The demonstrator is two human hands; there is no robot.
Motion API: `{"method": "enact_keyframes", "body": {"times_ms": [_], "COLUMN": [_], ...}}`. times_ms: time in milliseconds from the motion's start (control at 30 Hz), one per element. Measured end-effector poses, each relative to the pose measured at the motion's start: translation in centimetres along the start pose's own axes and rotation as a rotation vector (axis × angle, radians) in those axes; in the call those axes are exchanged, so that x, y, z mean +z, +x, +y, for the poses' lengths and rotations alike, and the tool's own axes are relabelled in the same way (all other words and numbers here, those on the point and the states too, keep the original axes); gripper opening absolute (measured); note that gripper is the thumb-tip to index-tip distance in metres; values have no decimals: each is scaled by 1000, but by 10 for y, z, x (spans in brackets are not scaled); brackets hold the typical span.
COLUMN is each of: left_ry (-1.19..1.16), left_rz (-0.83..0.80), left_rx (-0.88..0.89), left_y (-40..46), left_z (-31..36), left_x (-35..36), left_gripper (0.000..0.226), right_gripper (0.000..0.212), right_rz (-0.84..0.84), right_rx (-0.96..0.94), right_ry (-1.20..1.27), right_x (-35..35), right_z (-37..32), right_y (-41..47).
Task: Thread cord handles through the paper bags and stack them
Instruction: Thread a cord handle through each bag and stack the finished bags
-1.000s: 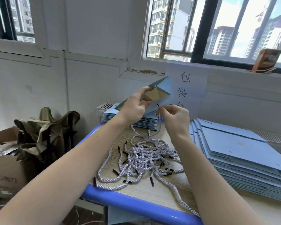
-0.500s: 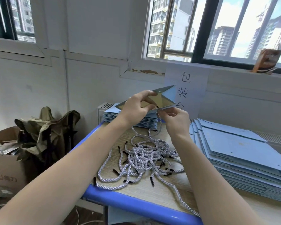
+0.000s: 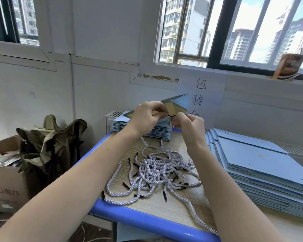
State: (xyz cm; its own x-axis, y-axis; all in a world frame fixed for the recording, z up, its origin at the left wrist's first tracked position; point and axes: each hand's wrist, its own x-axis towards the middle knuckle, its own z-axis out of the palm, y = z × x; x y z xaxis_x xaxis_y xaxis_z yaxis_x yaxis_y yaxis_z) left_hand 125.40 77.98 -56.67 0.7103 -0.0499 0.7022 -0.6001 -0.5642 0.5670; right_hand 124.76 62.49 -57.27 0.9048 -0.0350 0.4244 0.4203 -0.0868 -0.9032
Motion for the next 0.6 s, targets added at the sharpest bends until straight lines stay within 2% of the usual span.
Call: {"method": "enact_keyframes", "body": {"times_ms": [133,333,500,600], "left_ry": [38,24,112,169], "left_rz": [11,136,198,328], "left_rx": [7,4,147,236], "left_y": [-1,-1,-6,-4], "left_z": [-1,0,9,17], "left_x": [1,3,-2,-8], "left_gripper": [10,9,9,8], "right_gripper": [36,35,38,37], "right_rz": [3,92,109,136], "right_rx": [51,24,80,128], "right_ry": [43,-91,-105,-124], "right_x": [1,-1,-1,-6], "right_z": [-3,3,6,10], "right_y": [1,3,7,10]}}
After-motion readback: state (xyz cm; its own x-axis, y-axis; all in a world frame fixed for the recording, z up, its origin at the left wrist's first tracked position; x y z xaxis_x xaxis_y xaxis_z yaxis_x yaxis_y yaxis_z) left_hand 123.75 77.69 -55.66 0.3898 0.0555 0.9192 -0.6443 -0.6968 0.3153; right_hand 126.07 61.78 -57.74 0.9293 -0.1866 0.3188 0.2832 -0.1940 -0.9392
